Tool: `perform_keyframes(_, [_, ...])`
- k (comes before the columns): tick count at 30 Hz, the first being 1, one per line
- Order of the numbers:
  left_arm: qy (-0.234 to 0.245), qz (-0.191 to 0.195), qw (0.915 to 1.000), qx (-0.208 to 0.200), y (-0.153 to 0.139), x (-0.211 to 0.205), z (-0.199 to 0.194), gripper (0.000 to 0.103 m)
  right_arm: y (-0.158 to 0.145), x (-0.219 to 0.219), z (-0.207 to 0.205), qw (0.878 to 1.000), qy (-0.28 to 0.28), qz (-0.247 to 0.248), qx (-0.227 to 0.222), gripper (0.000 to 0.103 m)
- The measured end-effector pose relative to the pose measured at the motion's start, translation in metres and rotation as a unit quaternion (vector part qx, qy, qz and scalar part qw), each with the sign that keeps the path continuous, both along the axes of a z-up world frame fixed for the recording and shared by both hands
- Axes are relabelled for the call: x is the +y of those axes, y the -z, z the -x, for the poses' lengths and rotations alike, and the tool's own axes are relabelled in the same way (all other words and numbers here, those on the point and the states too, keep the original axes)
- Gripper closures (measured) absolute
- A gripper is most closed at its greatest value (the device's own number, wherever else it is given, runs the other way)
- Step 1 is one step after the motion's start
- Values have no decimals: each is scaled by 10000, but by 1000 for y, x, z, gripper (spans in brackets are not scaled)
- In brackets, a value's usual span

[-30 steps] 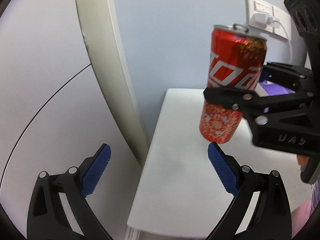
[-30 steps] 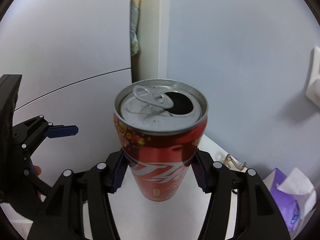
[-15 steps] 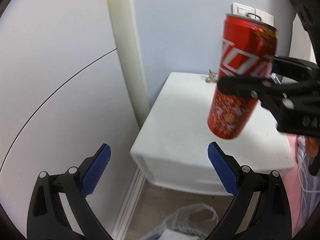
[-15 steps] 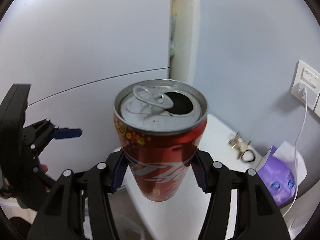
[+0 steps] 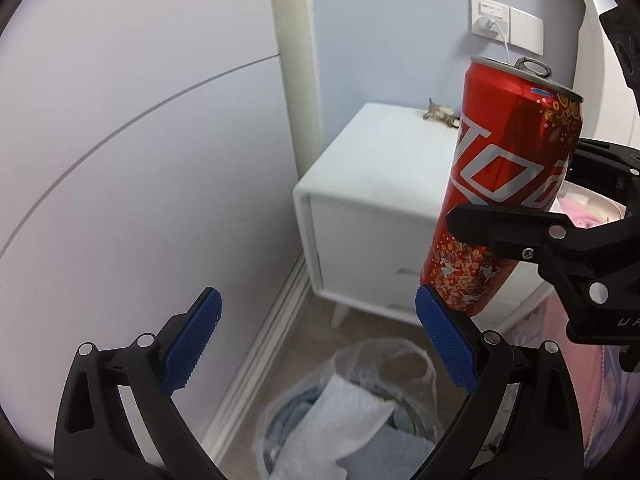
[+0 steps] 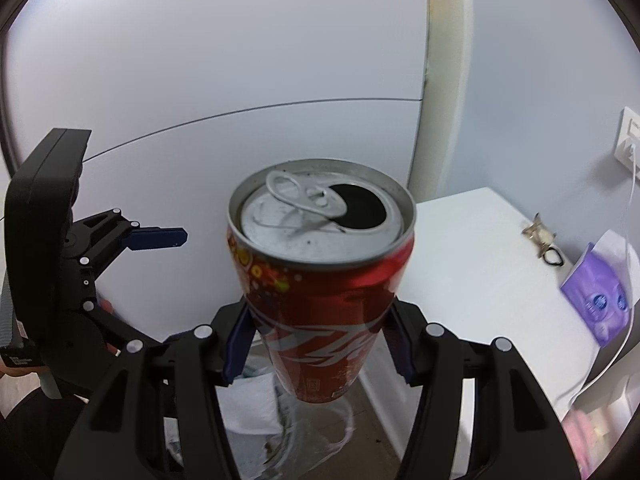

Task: Collect trash
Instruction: 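Lower the can over the wastebasket and open the right gripper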

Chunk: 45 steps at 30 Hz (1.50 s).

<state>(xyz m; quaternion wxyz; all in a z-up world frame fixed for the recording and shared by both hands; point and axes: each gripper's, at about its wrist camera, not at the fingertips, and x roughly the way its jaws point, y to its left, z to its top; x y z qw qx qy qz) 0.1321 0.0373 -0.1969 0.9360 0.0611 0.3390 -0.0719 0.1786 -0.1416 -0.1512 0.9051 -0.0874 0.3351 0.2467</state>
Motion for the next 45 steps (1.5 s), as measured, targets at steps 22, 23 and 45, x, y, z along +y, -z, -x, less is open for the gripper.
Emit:
perform_keyframes(22, [-615, -332, 9933, 920, 147, 36, 55, 8, 146, 58, 25, 9847, -996, 333, 1392, 48])
perform_keyframes(23, [-649, -338, 9927, 954, 152, 37, 55, 8, 157, 62, 24, 9831, -1033, 404, 1456, 48])
perform_keyframes(45, [-354, -51, 9824, 1835, 235, 58, 64, 8, 257, 113, 18, 9535, -1300, 626, 2646, 48])
